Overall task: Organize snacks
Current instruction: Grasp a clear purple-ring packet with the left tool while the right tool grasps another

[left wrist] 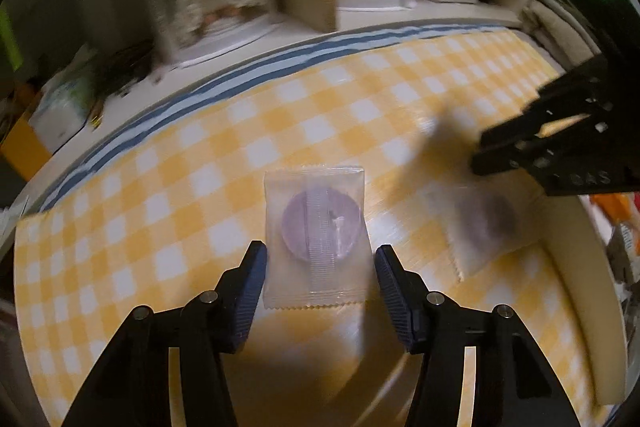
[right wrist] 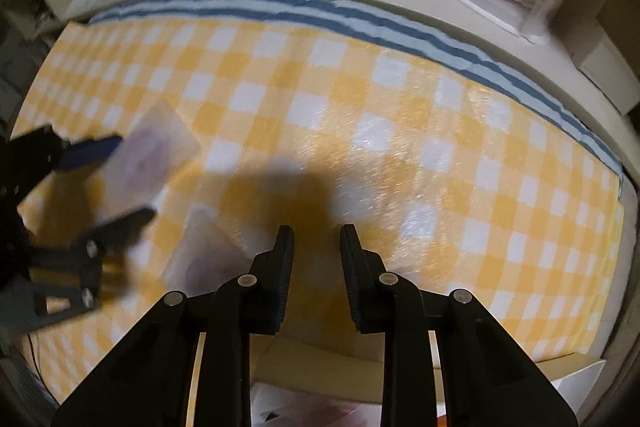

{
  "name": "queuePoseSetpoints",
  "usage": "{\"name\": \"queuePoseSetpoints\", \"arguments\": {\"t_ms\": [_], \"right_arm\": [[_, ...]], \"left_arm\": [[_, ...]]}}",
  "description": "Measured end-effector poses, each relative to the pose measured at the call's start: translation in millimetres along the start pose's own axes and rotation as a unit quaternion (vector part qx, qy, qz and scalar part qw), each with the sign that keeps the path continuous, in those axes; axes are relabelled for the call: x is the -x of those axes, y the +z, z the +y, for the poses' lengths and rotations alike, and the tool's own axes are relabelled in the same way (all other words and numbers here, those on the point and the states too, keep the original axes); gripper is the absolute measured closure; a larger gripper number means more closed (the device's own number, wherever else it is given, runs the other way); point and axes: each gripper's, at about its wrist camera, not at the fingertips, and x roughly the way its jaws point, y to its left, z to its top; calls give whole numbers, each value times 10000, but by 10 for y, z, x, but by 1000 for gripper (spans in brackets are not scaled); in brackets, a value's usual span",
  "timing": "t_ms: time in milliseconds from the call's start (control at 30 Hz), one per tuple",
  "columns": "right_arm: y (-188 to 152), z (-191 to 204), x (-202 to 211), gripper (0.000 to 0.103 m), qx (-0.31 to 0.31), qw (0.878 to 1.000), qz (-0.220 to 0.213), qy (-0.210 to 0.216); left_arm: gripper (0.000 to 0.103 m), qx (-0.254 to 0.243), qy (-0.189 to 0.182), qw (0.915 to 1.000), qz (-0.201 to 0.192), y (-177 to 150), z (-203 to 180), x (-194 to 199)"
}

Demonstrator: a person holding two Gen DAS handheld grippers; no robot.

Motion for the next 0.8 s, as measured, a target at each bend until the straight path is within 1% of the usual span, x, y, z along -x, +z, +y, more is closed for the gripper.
{"name": "queuePoseSetpoints", "arguments": {"t_ms": [100,267,367,433,533,600,667,733,800], "right_arm": [[-41,172,3,82,264,9995,175,7],[-186,540,40,82,876,9952,431,57],[-321,722,54,82,1150,9915,600,142],[-465,863,86,82,1471,9865,701,149],[-654,959,145,82,1752,9805,846,292],[-764,978,206,81,1873,9780,845,351],[-832,933,302,72,1837,9788,686,596],[-902,863,406,52,1682,9806,472,893],[-967,830,464,46,1610,9799,335,1127]], "left_arm": [[49,159,41,9999,33,-186,117,142],[49,224,57,9996,165,-507,186,431],[49,253,0,9994,252,-697,203,627],[49,244,-79,9992,303,-807,181,753],[49,183,-205,9990,355,-978,141,922],[48,186,-311,9987,364,-1057,142,1013],[47,280,-439,9980,366,-1132,150,1089],[44,428,-563,9969,355,-1208,185,1173],[34,620,-727,9948,355,-1225,224,1208]]}}
